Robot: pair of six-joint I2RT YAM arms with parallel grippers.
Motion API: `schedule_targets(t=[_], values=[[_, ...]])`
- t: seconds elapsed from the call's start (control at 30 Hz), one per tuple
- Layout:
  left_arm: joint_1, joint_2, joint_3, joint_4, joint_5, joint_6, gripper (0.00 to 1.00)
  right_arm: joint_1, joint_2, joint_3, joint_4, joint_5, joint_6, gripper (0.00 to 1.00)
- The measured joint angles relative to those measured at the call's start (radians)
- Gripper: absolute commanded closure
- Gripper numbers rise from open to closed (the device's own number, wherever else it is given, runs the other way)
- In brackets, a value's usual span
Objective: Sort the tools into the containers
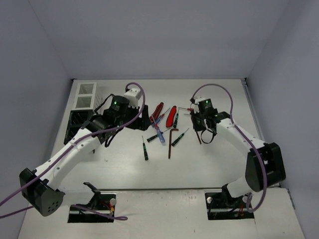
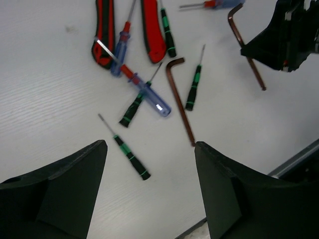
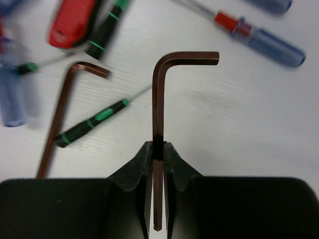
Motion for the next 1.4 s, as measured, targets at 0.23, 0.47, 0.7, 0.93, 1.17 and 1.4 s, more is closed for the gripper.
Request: schedule_targets(t=[0.23, 0.47, 0.7, 0.93, 1.17, 1.4], values=[[-0.034, 0.058, 0.054, 0.126, 0.095, -0.144, 0.32, 0.058, -0.278, -0.015, 0.034, -0.047, -0.006, 1.00], [-0.072, 0.165, 0.106, 0.234, 0.157, -0.212, 0.32, 0.127, -0.392, -0.031, 0.029, -0.145, -0.025, 1.00], [-0.123, 0.227, 0.169, 0.291, 0.183, -0.232, 0.33, 0.160, -0.423, -0.031, 0.029, -0.212, -0.028, 1.00], [-0.140, 0.254, 0.190, 0.304, 0.176, -0.235, 0.37, 0.206, -0.423, -0.031, 0.030, -0.227, -0.027, 1.00], [-0.142, 0.311, 0.223, 0.294, 0.162, -0.254, 0.43, 0.243, -0.421, -0.031, 0.048, -0.231, -0.025, 1.00], [-0.143, 0.328, 0.223, 0.277, 0.150, -0.279, 0.79, 0.263, -0.419, -0.031, 0.066, -0.231, -0.024, 1.00]])
